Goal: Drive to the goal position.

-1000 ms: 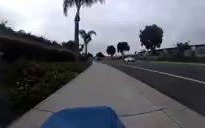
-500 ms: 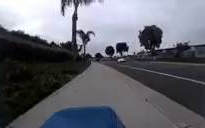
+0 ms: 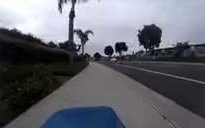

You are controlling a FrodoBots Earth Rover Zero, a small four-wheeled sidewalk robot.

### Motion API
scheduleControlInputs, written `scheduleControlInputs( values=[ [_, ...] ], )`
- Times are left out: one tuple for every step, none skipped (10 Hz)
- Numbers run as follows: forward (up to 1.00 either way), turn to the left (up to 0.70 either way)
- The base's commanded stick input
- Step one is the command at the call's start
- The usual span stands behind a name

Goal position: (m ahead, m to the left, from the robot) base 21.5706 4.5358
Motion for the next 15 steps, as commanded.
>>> scheduleControlInputs(
  values=[
    [1.0,0.27],
    [1.0,0.27],
    [1.0,0.02],
    [1.0,0.0],
    [1.0,0.0],
    [1.0,0.0],
    [1.0,0.0],
    [1.0,0.0],
    [1.0,0.0],
    [1.0,0.0],
    [1.0,0.0],
    [1.0,0.0],
    [1.0,0.16],
    [1.0,0.27],
    [1.0,0.27]
  ],
)
